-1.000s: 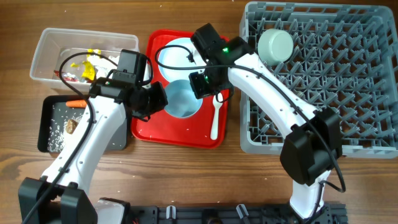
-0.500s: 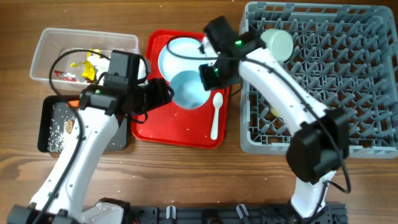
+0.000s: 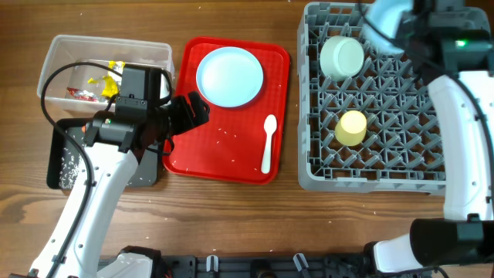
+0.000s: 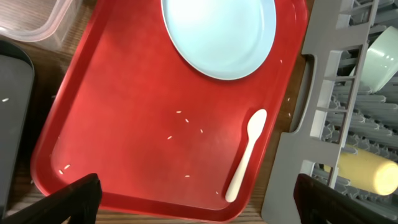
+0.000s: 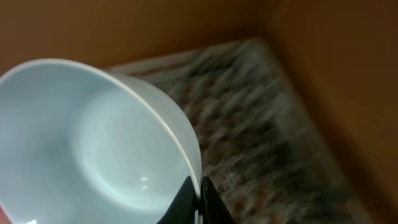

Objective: Sort waste into correct bins and load items into the dishwasher rack
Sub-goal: 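Release the left gripper and carry the bowl right into the rack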

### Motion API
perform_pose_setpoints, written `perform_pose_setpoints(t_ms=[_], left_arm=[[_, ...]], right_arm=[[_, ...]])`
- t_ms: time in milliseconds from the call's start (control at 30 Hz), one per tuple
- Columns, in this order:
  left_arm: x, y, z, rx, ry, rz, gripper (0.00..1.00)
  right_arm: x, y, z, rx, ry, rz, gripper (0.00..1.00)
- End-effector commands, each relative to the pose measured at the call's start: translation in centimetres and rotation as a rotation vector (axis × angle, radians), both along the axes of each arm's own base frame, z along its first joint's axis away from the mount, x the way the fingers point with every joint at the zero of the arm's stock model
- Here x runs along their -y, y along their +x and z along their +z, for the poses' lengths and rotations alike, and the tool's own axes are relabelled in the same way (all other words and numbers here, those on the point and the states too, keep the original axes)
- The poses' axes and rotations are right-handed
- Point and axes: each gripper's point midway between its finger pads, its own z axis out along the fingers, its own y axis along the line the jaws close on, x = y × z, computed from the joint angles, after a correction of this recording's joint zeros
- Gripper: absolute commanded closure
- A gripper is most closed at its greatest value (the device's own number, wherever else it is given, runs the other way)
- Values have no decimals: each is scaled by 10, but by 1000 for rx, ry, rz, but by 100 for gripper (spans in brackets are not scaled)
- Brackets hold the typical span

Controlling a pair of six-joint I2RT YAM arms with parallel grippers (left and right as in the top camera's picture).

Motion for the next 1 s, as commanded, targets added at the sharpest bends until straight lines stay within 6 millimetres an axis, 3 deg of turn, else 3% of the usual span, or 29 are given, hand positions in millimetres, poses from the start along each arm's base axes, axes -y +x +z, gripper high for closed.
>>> perform_pose_setpoints(t_ms=[0,233,467,667,833,967], left_arm=[[-4,3,8,29,11,6,0],[-4,3,8,29,11,6,0],[-4,3,8,29,11,6,0],[-4,3,8,29,11,6,0],[-4,3,8,29,11,6,0],[-4,3,8,29,11,6,0]], right_arm=[[49,5,11,-43,-247,-72,96],[88,33,-2,-96,-438,-152,96],[100,59,-61,-242,-521,-179,96],[101,72,-115,-350,-531,-157,96],[100,77,-136,-396,-538,-136,96],[99,78,-142,-412,-542,-126,96]])
